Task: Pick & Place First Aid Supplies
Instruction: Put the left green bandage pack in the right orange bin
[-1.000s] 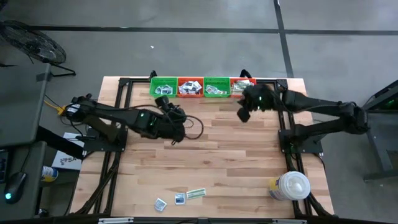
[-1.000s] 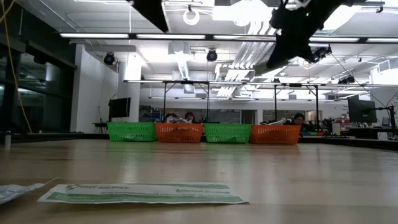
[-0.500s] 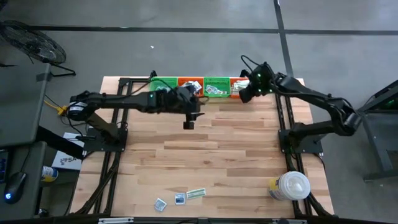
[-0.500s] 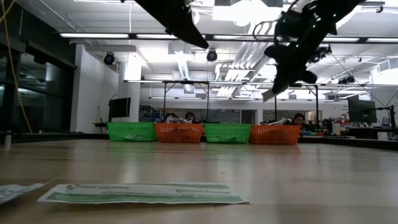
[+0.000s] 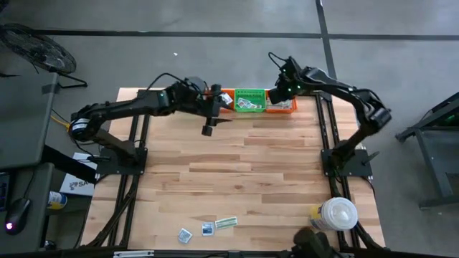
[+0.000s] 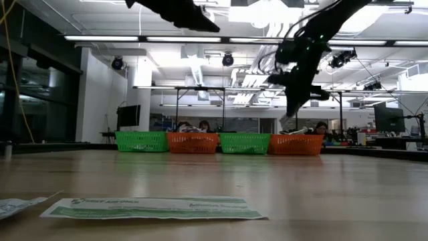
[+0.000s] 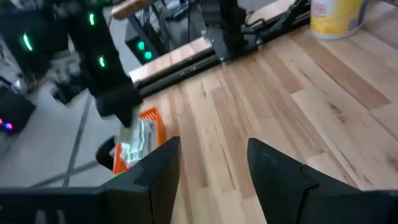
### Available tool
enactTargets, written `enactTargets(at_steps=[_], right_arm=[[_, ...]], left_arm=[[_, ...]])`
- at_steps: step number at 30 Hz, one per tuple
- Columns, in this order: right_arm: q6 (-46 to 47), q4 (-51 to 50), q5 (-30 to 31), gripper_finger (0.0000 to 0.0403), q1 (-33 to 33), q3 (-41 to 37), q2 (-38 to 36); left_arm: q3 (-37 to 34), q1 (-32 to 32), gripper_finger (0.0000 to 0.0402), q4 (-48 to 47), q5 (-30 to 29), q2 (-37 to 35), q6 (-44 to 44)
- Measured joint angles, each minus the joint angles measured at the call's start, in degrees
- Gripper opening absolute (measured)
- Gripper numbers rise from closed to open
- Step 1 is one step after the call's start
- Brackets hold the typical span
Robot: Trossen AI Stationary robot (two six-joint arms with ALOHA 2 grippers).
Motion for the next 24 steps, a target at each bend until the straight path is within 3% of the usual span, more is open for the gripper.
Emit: enactTargets(at_steps=[8,13,24], right_arm=[[1.16,-2.92,-2.42,0.0000,-1.91,3.92,7.11],[2.75,-1.69,-3.98,0.0000,-3.56,4.05,8.07],[5.63,-0.11,-7.73,0.0000,-5.56,3.87,8.25]], left_arm=[[-0.02,4.03,0.0181,-2.71,4.89,-2.92,3.71],[-0.02,6.30,0.0181,-3.83,9.09,-2.90,4.57],[-0.02,7.38,0.0181,-6.07,10.55,-2.88,7.19]])
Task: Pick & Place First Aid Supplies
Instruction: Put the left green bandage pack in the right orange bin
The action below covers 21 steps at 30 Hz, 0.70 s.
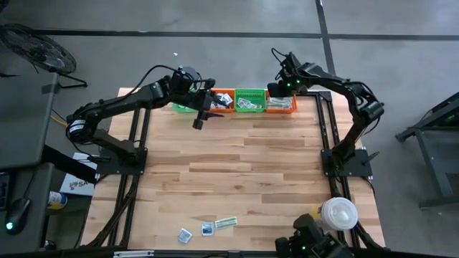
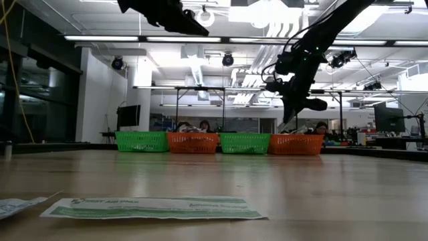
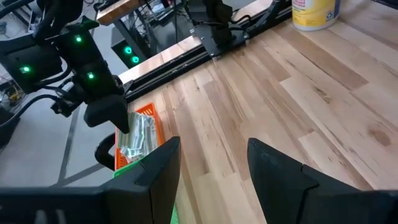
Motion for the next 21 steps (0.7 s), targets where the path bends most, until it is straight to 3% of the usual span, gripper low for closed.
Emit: enactTargets(at_steps=[21], right_arm=[[2.83,4.60,2.06,0.0000,2.61,-0.09,4.03]], left_arm=[[0.00,0.00,0.0181,-2.03,-0.02,0.07,1.09]])
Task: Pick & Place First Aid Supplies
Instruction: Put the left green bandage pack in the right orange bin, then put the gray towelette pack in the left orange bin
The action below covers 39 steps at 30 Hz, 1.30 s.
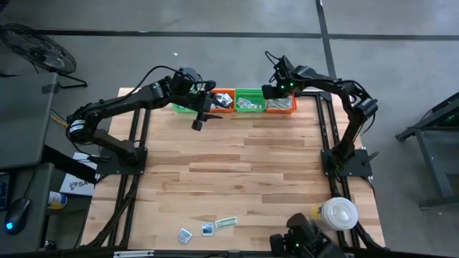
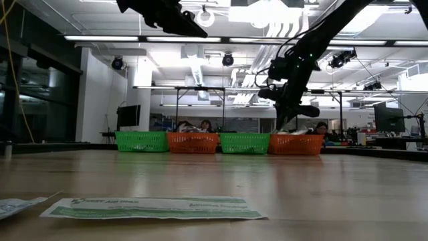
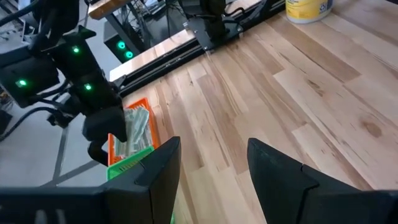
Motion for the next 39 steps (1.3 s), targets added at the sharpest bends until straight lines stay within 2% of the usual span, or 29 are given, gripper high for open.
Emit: enactTargets(at_steps=[9,23,33,39], right_arm=[[-0.22,0.26,-0.31,0.0007,-1.02,0.02,-0.03],[-3.19,0.58,1.02,0.0089,-1.70,0.02,-0.72],[-4.07,1.12,-0.12,0.0094,-3.79,0.07,-8.13],[-4.31,1.12,-1.06,0.0094,-1.52,0.09,-13.00]], left_arm=[[0.00,0.00,0.0181,-0.06,0.00,0.00,-0.03],[0.00,0.00,0.0181,-0.13,-0.22,0.00,-0.33],[0.00,0.00,0.0181,-0.37,-0.28,0.00,-0.74],[0.00,0.00,0.0181,-0.21,-0.37,0.00,-0.90]])
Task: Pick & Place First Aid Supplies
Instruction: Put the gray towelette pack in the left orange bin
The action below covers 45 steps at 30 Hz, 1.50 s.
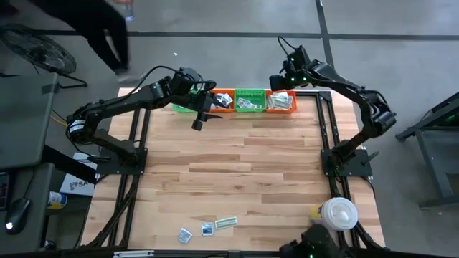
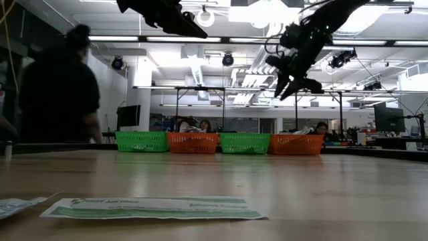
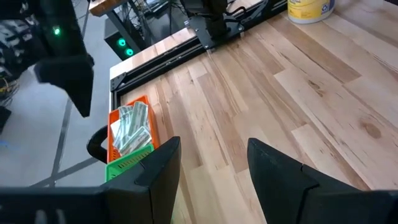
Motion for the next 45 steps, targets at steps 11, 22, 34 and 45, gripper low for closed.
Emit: enactTargets(at_steps=[11,22,34,45], right_arm=[[-2.95,-0.64,1.61,0.0094,8.72,0.00,-8.78],[-7.93,-2.86,2.39,0.0094,15.73,0.00,-17.90],[-13.59,-7.68,0.64,0.0094,21.37,0.00,-23.27],[-15.05,-10.43,0.62,0.0094,27.91,0.00,-24.65]], left_arm=[[0.00,-0.17,0.0181,-5.43,-1.88,0.00,-3.60],[0.00,-10.94,0.0181,-20.05,-10.66,0.07,-7.87],[-0.02,-32.84,0.0181,-19.78,-25.06,1.77,-25.22],[-0.02,-48.70,0.0181,-21.50,-27.92,6.68,-49.25]])
